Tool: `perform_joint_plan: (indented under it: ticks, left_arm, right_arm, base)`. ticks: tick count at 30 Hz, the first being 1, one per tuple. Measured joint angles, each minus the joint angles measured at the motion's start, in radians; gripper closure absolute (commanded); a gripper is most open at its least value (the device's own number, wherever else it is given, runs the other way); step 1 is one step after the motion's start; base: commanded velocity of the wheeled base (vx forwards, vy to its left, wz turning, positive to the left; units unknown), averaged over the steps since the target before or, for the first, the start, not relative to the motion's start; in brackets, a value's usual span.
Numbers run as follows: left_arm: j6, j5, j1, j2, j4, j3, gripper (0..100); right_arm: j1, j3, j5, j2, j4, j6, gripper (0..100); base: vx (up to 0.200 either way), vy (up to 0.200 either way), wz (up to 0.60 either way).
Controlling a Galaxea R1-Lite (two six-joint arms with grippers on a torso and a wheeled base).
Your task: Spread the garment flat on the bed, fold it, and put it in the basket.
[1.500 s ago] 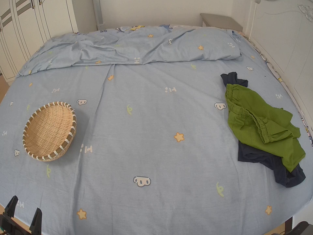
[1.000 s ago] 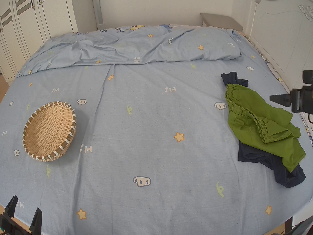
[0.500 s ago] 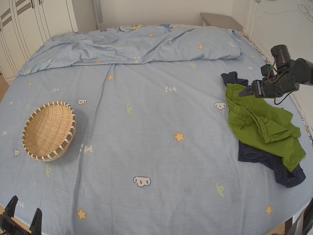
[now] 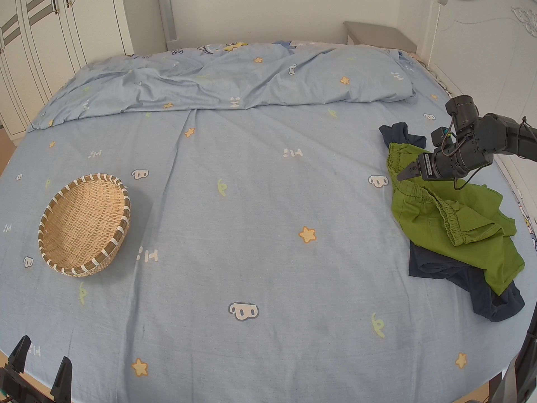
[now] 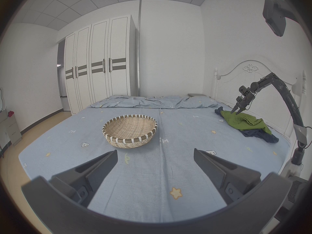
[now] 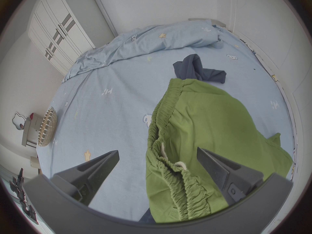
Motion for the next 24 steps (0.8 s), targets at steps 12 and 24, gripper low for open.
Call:
perform_joint_plan:
  ticks: [12, 24]
  left_arm:
    - [0.0, 0.0, 0.0, 0.0, 0.0, 0.0, 0]
    - [0.0, 0.0, 0.0, 0.0, 0.0, 0.0, 0]
  right_arm:
    - [0.012, 0.011, -0.004, 0.017, 0.002, 0.001, 0]
    - [0.011, -0.024, -0.013, 0.049, 0.001, 0.001, 100]
  base:
    - [0.0, 0.0, 0.0]
    - [0.0, 0.0, 0.0]
